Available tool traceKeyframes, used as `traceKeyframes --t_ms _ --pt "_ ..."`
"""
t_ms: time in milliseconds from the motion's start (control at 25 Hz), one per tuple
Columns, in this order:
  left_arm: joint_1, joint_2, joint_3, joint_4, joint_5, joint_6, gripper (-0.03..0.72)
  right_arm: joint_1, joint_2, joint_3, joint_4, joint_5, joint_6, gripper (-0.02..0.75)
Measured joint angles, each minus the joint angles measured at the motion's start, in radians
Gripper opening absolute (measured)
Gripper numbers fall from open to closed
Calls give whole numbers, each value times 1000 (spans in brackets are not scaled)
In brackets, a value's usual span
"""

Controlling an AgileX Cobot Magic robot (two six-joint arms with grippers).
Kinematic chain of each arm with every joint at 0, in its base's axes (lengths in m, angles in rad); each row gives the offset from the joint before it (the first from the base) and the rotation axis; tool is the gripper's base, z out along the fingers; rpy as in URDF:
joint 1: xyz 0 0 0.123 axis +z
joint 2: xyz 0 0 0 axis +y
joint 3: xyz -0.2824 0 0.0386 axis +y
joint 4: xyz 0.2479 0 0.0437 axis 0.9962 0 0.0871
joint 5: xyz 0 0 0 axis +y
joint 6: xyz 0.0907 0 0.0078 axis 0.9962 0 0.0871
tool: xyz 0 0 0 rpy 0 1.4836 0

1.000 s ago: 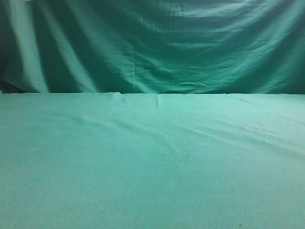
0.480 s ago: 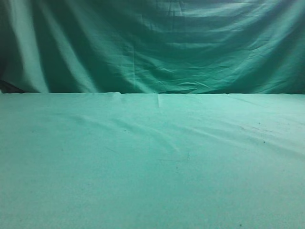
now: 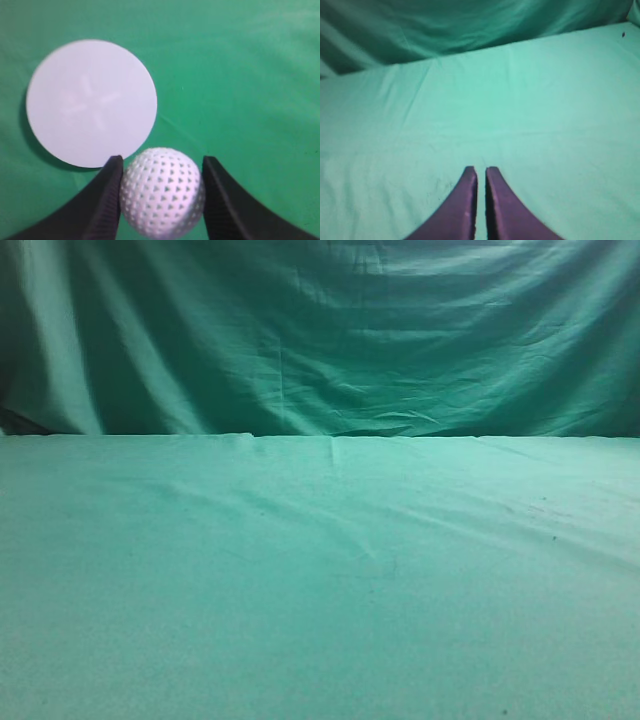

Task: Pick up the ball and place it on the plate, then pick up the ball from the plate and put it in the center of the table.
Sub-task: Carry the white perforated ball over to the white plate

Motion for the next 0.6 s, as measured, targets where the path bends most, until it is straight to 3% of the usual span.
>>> traceKeyframes --t_ms 240,600 --pt "30 0 176 5 -180 -4 300 0 45 -24 0 53 -76 51" --pt "222 -1 186 5 -202 -16 300 0 277 -220 -4 301 -146 51"
